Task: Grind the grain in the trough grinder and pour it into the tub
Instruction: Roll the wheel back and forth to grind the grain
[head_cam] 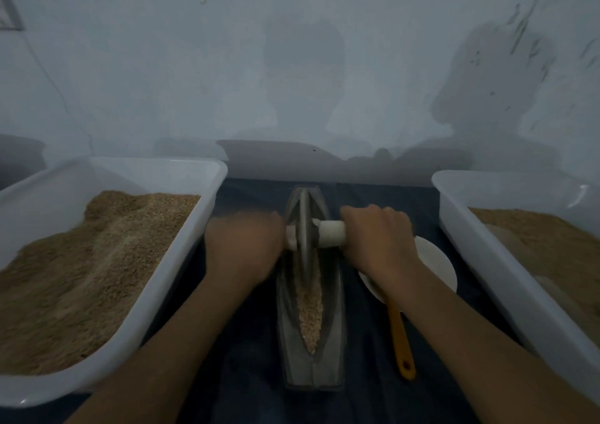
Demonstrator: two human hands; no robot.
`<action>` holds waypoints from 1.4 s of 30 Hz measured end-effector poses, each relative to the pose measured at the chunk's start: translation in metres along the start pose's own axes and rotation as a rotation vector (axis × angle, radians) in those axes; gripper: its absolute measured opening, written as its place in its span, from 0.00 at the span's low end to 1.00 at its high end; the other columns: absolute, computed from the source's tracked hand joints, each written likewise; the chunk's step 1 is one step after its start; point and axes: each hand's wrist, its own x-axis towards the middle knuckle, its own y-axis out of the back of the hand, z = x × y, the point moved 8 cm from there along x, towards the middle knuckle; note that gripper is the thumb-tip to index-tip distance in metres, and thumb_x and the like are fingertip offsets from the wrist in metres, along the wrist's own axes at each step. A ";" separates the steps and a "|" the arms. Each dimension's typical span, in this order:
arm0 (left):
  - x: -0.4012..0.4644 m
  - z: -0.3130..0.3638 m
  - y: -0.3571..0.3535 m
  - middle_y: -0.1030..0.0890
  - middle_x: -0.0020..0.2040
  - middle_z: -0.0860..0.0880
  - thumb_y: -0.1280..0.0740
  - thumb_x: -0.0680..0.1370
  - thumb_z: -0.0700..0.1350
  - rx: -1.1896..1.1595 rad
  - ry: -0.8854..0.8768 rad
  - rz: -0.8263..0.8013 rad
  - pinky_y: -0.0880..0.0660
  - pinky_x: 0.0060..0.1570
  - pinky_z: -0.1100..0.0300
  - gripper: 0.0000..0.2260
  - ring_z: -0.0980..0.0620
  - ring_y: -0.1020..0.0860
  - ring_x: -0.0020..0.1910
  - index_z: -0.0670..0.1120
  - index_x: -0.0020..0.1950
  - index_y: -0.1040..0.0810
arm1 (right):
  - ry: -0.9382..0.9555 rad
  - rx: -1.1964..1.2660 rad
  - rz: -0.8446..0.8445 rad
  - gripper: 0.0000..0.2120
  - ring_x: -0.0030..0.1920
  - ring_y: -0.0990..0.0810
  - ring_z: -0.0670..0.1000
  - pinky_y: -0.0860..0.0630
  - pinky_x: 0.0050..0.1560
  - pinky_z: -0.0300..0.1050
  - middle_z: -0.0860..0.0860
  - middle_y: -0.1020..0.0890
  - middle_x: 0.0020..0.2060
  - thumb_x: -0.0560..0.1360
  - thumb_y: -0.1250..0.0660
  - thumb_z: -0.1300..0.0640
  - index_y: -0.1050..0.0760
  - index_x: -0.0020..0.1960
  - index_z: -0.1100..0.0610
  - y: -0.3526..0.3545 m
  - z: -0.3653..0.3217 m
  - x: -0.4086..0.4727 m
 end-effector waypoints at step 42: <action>0.004 -0.004 -0.005 0.25 0.32 0.48 0.40 0.79 0.41 0.003 0.030 0.030 0.37 0.34 0.57 0.08 0.48 0.28 0.29 0.49 0.39 0.32 | 0.027 -0.093 0.162 0.18 0.32 0.31 0.52 0.37 0.32 0.46 0.47 0.24 0.35 0.70 0.26 0.46 0.34 0.47 0.48 -0.008 0.003 0.014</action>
